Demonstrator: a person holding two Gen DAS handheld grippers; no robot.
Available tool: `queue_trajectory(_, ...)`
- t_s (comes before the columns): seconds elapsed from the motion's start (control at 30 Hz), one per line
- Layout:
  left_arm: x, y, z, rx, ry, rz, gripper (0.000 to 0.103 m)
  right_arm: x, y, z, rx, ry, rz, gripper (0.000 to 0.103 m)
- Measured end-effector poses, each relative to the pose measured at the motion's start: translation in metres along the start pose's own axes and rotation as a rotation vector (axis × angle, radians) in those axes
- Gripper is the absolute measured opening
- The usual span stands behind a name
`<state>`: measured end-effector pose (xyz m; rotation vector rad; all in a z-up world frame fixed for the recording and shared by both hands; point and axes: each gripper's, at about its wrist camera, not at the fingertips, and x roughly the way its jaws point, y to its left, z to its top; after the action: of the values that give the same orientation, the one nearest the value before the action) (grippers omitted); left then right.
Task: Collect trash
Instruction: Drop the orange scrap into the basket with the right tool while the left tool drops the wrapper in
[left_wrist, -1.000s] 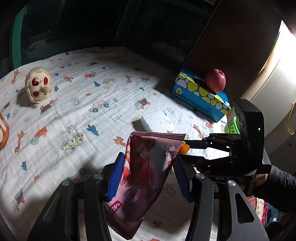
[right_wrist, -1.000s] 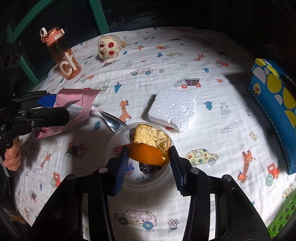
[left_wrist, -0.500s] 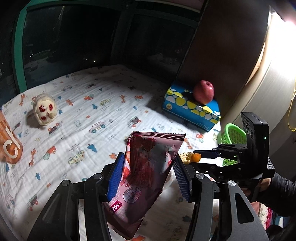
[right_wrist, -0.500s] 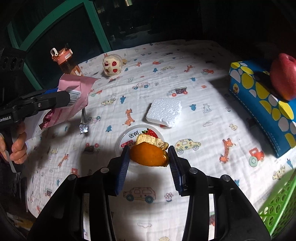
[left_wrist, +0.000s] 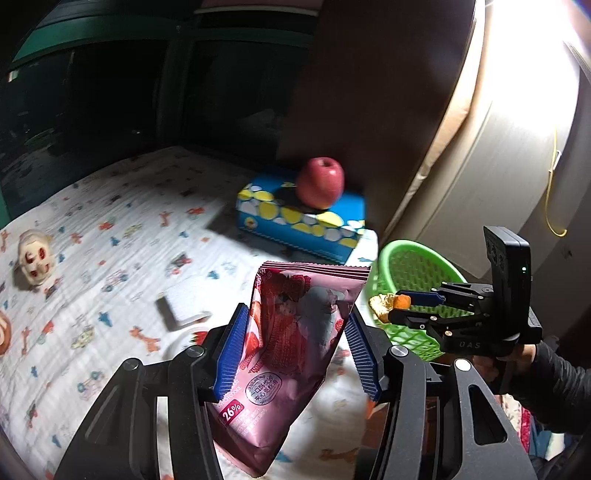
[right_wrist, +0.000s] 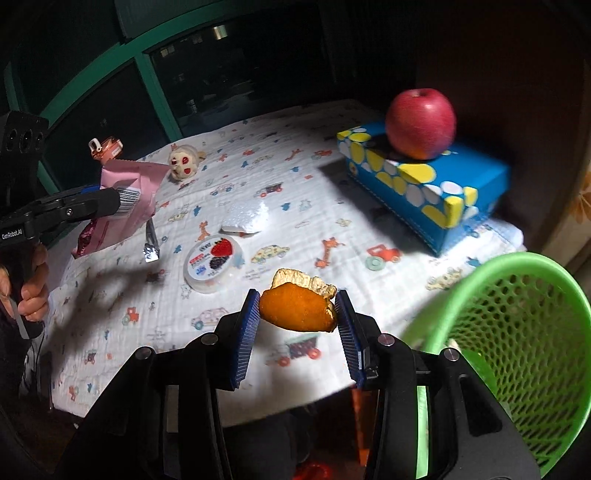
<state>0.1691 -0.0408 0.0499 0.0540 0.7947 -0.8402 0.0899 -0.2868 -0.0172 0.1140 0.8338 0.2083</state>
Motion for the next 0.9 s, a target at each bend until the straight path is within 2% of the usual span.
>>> queue_trajectory(0.2,0.022,-0.048,0.014,0.045,0.002,-0.073,0.051,-0.032,-0.062,-0.026,0.098,0.005,-0.109,0.042)
queue_trajectory(0.4,0.051,-0.095,0.031,0.093,0.013,-0.152,0.051,-0.047,-0.116,-0.056,0.19,0.044,-0.168,0.043)
queue_trajectory(0.6,0.083,-0.137,0.041,0.122,0.051,-0.216,0.051,-0.054,-0.146,-0.078,0.255,0.061,-0.188,0.045)
queue_trajectory(0.67,0.095,-0.151,0.044,0.13,0.063,-0.236,0.051,-0.058,-0.152,-0.081,0.27,0.052,-0.195,0.054)
queue_trajectory(0.7,0.1,-0.157,0.045,0.131,0.068,-0.246,0.051,-0.061,-0.154,-0.082,0.275,0.047,-0.202,0.055)
queue_trajectory(0.9,0.13,-0.197,0.051,0.145,0.097,-0.301,0.051,-0.083,-0.166,-0.088,0.304,0.005,-0.213,0.056)
